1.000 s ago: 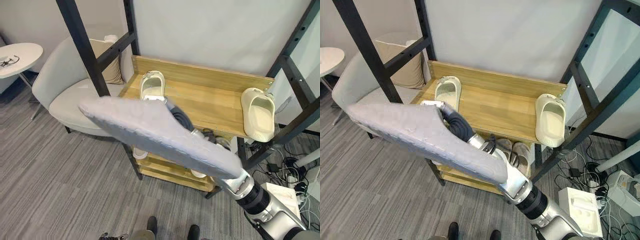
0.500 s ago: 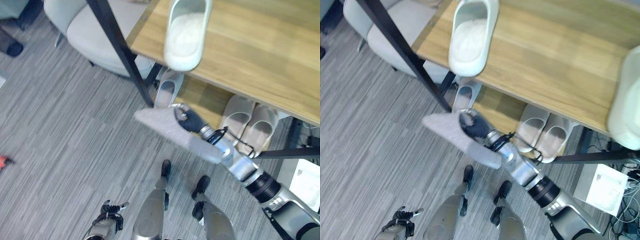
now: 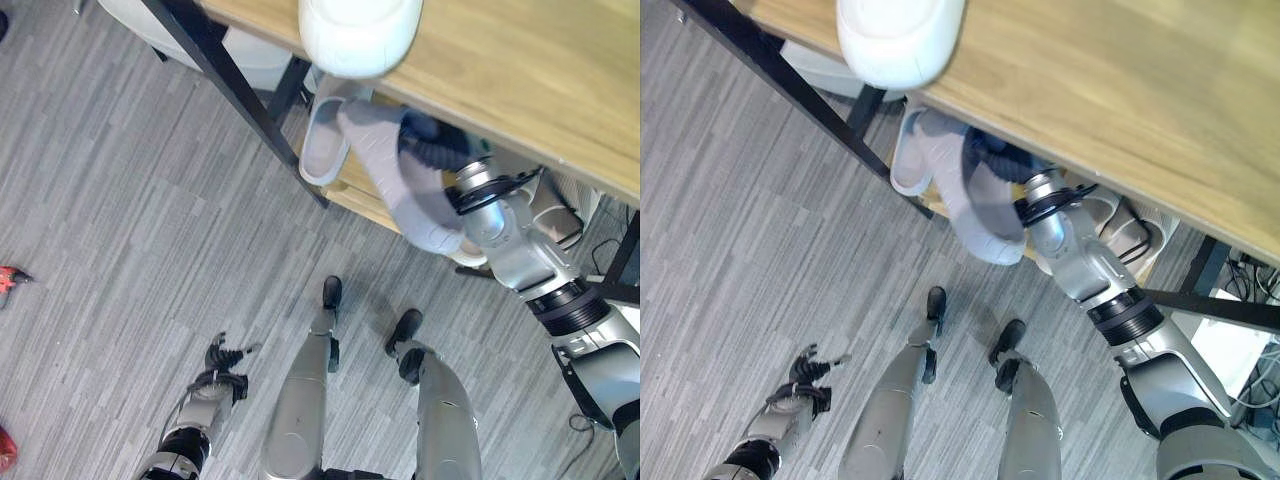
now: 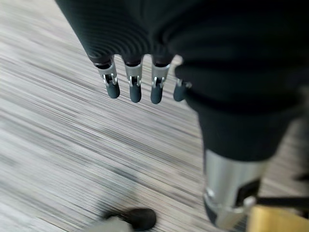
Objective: Arrange the slippers neatly on the shoe rack.
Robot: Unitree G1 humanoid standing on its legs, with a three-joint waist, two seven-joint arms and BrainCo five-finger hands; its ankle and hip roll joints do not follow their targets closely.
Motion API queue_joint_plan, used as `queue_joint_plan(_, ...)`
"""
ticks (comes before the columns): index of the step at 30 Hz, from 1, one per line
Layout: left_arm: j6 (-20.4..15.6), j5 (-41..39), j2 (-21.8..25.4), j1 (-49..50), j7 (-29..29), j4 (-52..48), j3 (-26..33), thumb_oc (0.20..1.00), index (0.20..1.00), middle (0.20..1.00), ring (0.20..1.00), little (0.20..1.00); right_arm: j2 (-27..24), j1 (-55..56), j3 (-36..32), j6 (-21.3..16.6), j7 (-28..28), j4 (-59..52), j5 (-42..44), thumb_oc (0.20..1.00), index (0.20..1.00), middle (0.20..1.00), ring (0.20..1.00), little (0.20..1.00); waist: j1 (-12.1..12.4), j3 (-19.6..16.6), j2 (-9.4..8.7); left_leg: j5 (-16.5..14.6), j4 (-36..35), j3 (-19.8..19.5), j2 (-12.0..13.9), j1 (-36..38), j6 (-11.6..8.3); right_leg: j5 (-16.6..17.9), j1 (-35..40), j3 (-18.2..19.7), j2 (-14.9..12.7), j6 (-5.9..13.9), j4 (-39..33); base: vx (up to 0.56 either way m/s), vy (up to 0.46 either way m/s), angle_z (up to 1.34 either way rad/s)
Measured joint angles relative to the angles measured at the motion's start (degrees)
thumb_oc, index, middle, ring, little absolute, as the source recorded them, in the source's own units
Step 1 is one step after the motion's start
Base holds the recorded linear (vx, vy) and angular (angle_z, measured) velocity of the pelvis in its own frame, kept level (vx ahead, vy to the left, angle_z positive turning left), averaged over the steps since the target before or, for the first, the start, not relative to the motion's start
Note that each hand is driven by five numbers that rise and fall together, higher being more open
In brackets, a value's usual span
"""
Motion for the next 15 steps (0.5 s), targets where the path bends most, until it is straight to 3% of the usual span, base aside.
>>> queue_joint_plan(4, -0.37, -0.45, 1.19, 1.66, -0.09, -4.8, 0.09, 1.0, 1.0, 1.0, 1.0, 1.0, 0.52, 0.27, -1.92, 2.28, -3.58, 2.36, -4.21, 0.2, 0.2, 0.2, 0.2, 0.2, -0.41, 0.49, -0.51, -3.84, 8.67, 0.61, 0.71, -7.0, 0.24, -2.35, -6.39, 2.04, -0.61, -0.95, 6.31, -0.05, 0.02, -0.12)
queue_joint_plan(9, -0.42, -0.63, 1.17, 1.56, -0.11, -6.78, 0.02, 1.0, 1.0, 1.0, 1.0, 1.0, 1.77, 0.26, -1.68, 5.04, -6.37, 8.64, -6.78, 0.2, 0.2, 0.2, 0.2, 0.2, -0.9, 0.74, -0.45, -5.27, 14.31, 0.15, 0.83, -12.05, 0.36, -3.93, -11.02, 2.62, -1.38, -1.39, 11.65, -0.03, 0.022, 0.0)
queue_joint_plan(15, -0.71, -1.62, 1.31, 1.7, -0.59, -8.55, -0.02, 1.0, 1.0, 1.0, 1.0, 1.0, 2.52, -4.51, 1.91, 7.76, -6.67, 18.66, -8.41, 0.2, 0.2, 0.2, 0.2, 0.2, 0.12, 0.72, -0.36, -5.33, 14.36, 0.07, 0.67, -14.23, 0.35, -4.61, -13.65, 2.86, -1.99, -2.08, 12.96, -0.02, 0.033, 0.05)
